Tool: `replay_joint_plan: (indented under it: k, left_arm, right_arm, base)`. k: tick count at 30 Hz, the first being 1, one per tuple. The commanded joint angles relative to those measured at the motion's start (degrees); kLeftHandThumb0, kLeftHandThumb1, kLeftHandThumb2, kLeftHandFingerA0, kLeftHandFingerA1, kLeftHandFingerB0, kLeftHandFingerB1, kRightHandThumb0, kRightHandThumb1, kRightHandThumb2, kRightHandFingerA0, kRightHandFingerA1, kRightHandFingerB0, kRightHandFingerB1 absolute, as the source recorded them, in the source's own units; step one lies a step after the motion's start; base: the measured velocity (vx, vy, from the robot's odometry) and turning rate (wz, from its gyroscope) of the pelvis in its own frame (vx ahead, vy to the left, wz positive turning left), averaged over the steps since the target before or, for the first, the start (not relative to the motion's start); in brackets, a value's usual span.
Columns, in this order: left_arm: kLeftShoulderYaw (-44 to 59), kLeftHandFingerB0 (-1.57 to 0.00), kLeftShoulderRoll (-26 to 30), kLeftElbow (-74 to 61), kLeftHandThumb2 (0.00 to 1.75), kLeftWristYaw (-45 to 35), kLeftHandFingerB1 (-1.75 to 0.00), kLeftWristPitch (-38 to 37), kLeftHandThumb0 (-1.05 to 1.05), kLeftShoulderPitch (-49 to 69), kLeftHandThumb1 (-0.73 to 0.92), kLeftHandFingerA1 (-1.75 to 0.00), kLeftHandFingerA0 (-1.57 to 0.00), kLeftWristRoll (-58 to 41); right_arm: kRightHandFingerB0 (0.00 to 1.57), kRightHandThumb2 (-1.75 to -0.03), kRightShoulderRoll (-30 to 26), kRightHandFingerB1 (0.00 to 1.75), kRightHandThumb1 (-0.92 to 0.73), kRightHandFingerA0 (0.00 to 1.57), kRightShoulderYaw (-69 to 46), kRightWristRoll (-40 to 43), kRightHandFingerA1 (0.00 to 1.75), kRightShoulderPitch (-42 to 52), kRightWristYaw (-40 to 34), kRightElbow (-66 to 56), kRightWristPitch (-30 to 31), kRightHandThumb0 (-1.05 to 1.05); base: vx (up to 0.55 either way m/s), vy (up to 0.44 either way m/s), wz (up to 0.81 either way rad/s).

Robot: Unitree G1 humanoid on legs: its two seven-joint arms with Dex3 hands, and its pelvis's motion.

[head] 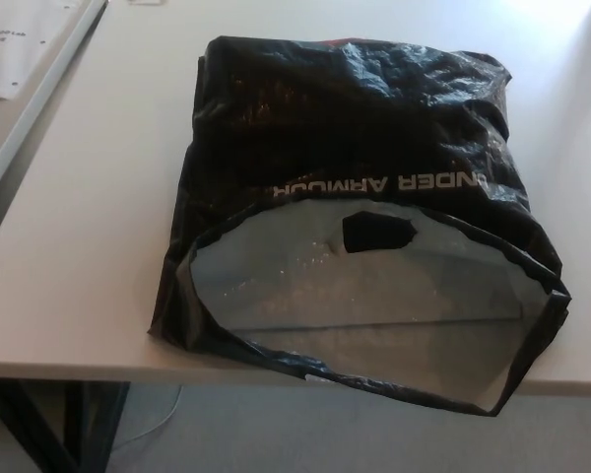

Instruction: A plastic bag is kept infront of the robot in the middle of the desk and the robot uses both its hands to grab it from the top and lifts it up and then releases it.

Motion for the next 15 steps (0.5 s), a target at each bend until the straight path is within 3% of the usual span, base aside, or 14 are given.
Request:
replay_joint_plan:
  k: [1, 2, 3, 4, 5, 6, 7, 10, 11, 12, 13, 14, 15]
  left_arm:
    - [11.57, -0.17, -7.14, -23.63, 0.56, 5.34, -0.27, -49.66, -0.48, 20.12, 0.52, -0.35, -0.46, 5.49]
    - [11.93, -0.12, -7.5, -24.56, 0.57, 5.17, -0.26, -50.02, -0.52, 20.18, 0.52, -0.34, -0.4, 5.59]
    - [12.26, -0.09, -7.75, -26.01, 0.7, 4.92, -0.34, -50.35, -0.59, 19.88, 0.42, -0.41, -0.3, 5.74]
    - [12.17, -0.09, -7.61, -26.11, 0.7, 4.77, -0.34, -50.35, -0.59, 19.52, 0.42, -0.41, -0.3, 5.46]
    - [12.84, -0.08, -7.43, -24.78, 0.66, 4.54, -0.3, -52.05, -0.54, 18.55, 0.39, -0.4, -0.29, 5.08]
    - [13.18, -0.08, -7.42, -24.25, 0.66, 4.4, -0.3, -52.8, -0.54, 18.18, 0.39, -0.4, -0.29, 4.93]
    - [13.73, -0.06, -7.75, -24.47, 0.54, 4.31, -0.25, -53.27, -0.46, 18.4, 0.46, -0.31, -0.29, 5.11]
    - [14.7, -0.09, -8.76, -24.81, 0.56, 3.75, -0.22, -55.33, -0.46, 19.06, 0.45, -0.32, -0.28, 4.7]
    - [15.48, -0.09, -9.65, -25.38, 0.56, 3.48, -0.22, -56.47, -0.44, 20.27, 0.44, -0.32, -0.26, 4.45]
    - [15.83, -0.09, -10.05, -25.62, 0.56, 3.34, -0.22, -56.98, -0.44, 20.78, 0.44, -0.32, -0.26, 4.34]
    - [17.22, -0.09, -9.97, -24.79, 0.6, 2.48, -0.26, -60.4, -0.43, 20.69, 0.35, -0.37, -0.23, 3.48]
    - [18.17, -0.09, -9.96, -24.3, 0.6, 2.0, -0.27, -62.51, -0.41, 20.23, 0.35, -0.36, -0.23, 3.08]
    - [18.85, -0.11, -9.68, -24.32, 0.53, 1.59, -0.26, -64.06, -0.32, 19.29, 0.41, -0.5, -0.39, 2.8]
  right_arm:
    - [0.45, -0.55, -6.99, 0.36, -0.45, 0.81, -2.01, -5.13, 0.57, 6.11, -2.49, -18.94, -16.73, -0.74]
    - [0.26, -0.8, -6.9, 0.42, -0.4, 0.59, -1.92, -5.23, 0.58, 5.96, -2.46, -19.17, -16.14, -0.81]
    - [0.2, -0.82, -6.82, 0.39, -0.51, 0.48, -1.55, -6.08, 0.51, 5.24, -2.82, -19.52, -14.88, -0.98]
    - [0.2, -0.82, -6.77, 0.39, -0.51, 0.48, -1.4, -6.52, 0.51, 5.02, -3.03, -19.81, -14.37, -0.98]
    - [0.17, -0.57, -6.85, 0.32, -0.54, 0.42, -1.16, -7.15, 0.46, 5.34, -3.32, -19.94, -14.46, -0.85]
    - [0.17, -0.57, -6.88, 0.32, -0.54, 0.42, -1.08, -7.4, 0.46, 5.52, -3.41, -20.03, -14.51, -0.85]
    - [0.07, -0.88, -7.07, 0.18, -0.52, 0.25, -0.79, -8.88, 0.47, 5.8, -4.72, -19.82, -15.51, -0.95]
    - [0.07, -0.89, -7.32, 0.12, -0.5, 0.3, -0.17, -12.98, 0.5, 6.82, -8.54, -19.95, -17.25, -0.91]
    - [0.0, -0.59, -7.59, 0.22, -0.59, 0.24, 0.0, -15.89, 0.41, 8.17, -11.83, -20.07, -19.42, -0.91]
    - [0.0, -0.59, -7.71, 0.22, -0.59, 0.24, 0.08, -17.15, 0.41, 8.75, -13.26, -20.13, -20.35, -0.91]
    - [0.0, -0.72, -7.25, 0.13, -0.46, 0.2, -0.06, -19.22, 0.45, 10.52, -16.85, -20.18, -23.32, -0.94]
    - [0.0, -0.63, -7.04, 0.13, -0.6, 0.19, -0.14, -20.66, 0.39, 11.44, -18.97, -20.59, -24.48, -0.95]
    - [0.0, -0.74, -6.9, 0.12, -0.5, 0.23, -0.35, -22.6, 0.47, 12.09, -21.26, -22.02, -24.98, -0.96]
  base:
    - [0.0, 0.0, 0.0]
    - [0.0, 0.0, 0.0]
    - [0.0, 0.0, 0.0]
    - [0.0, 0.0, 0.0]
    - [0.0, 0.0, 0.0]
    - [0.0, 0.0, 0.0]
    - [0.0, 0.0, 0.0]
    - [0.0, 0.0, 0.0]
    - [0.0, 0.0, 0.0]
    - [0.0, 0.0, 0.0]
    - [0.0, 0.0, 0.0]
    - [0.0, 0.0, 0.0]
    - [0.0, 0.0, 0.0]
